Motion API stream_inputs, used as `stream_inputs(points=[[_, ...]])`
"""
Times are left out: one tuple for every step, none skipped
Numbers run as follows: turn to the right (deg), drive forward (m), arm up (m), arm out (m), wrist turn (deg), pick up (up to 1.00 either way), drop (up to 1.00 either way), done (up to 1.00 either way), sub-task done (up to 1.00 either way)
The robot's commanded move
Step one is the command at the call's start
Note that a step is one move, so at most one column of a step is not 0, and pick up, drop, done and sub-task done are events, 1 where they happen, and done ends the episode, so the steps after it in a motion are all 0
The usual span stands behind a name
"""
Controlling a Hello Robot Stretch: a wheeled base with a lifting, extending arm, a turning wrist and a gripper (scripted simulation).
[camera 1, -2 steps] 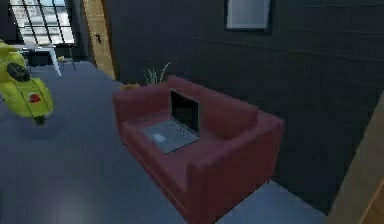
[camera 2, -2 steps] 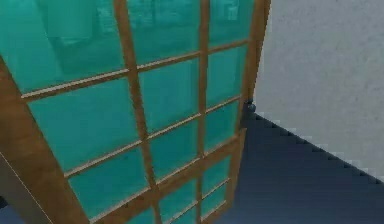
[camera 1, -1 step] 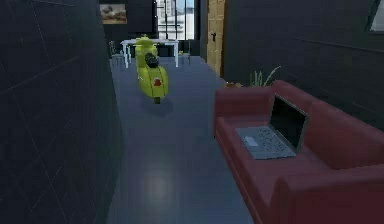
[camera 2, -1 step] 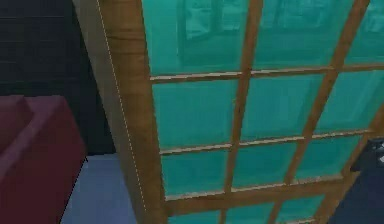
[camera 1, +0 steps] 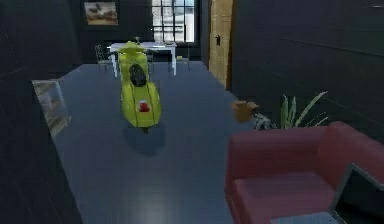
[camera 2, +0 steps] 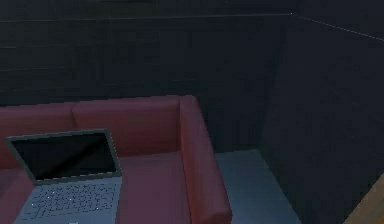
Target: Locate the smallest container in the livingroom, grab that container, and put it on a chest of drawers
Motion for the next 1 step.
stream_inputs(points=[[-3.0, 0.00, 0.00, 0.00, 0.0, 0.00, 0.00, 0.00, 0.00]])
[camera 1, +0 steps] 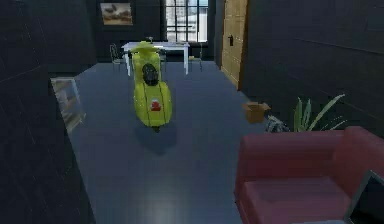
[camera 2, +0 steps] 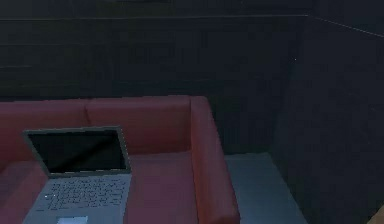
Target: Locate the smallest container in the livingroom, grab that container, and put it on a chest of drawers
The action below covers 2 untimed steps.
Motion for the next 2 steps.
stream_inputs(points=[[0.0, 1.00, 0.00, 0.00, 0.0, 0.00, 0.00, 0.00, 0.00], [0.0, 0.35, 0.00, 0.00, 0.0, 0.00, 0.00, 0.00, 0.00]])
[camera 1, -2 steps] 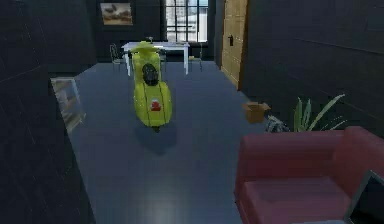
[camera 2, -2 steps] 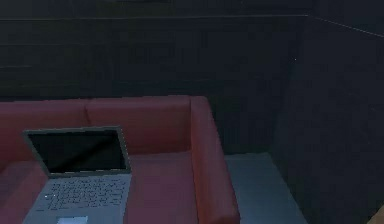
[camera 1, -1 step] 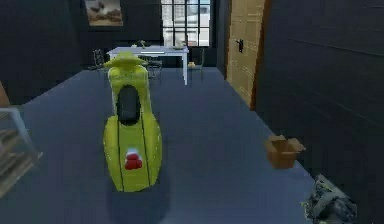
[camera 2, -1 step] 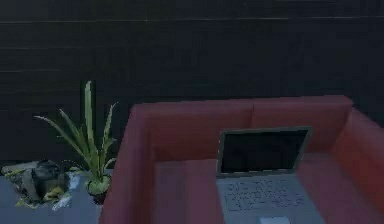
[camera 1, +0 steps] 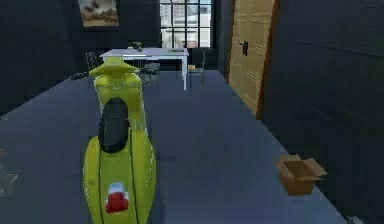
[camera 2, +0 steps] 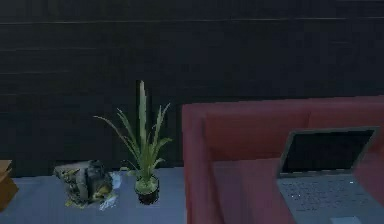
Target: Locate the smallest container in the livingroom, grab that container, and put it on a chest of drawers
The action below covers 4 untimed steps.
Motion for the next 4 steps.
stream_inputs(points=[[33.0, 0.00, 0.00, 0.00, 0.0, 0.00, 0.00, 0.00, 0.00], [0.0, 0.30, 0.00, 0.00, 0.0, 0.00, 0.00, 0.00, 0.00], [-45.0, 0.00, 0.00, 0.00, 0.0, 0.00, 0.00, 0.00, 0.00], [-18.0, 0.00, 0.00, 0.00, 0.0, 0.00, 0.00, 0.00, 0.00]])
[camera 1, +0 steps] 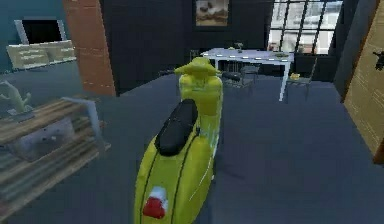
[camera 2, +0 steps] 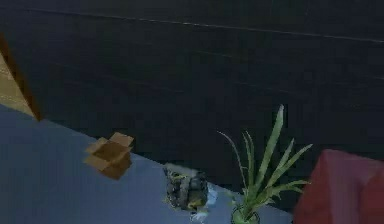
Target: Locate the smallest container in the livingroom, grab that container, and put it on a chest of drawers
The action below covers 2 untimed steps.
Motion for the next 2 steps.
stream_inputs(points=[[0.0, 0.05, 0.00, 0.00, 0.0, 0.00, 0.00, 0.00, 0.00], [45.0, 0.00, 0.00, 0.00, 0.0, 0.00, 0.00, 0.00, 0.00]])
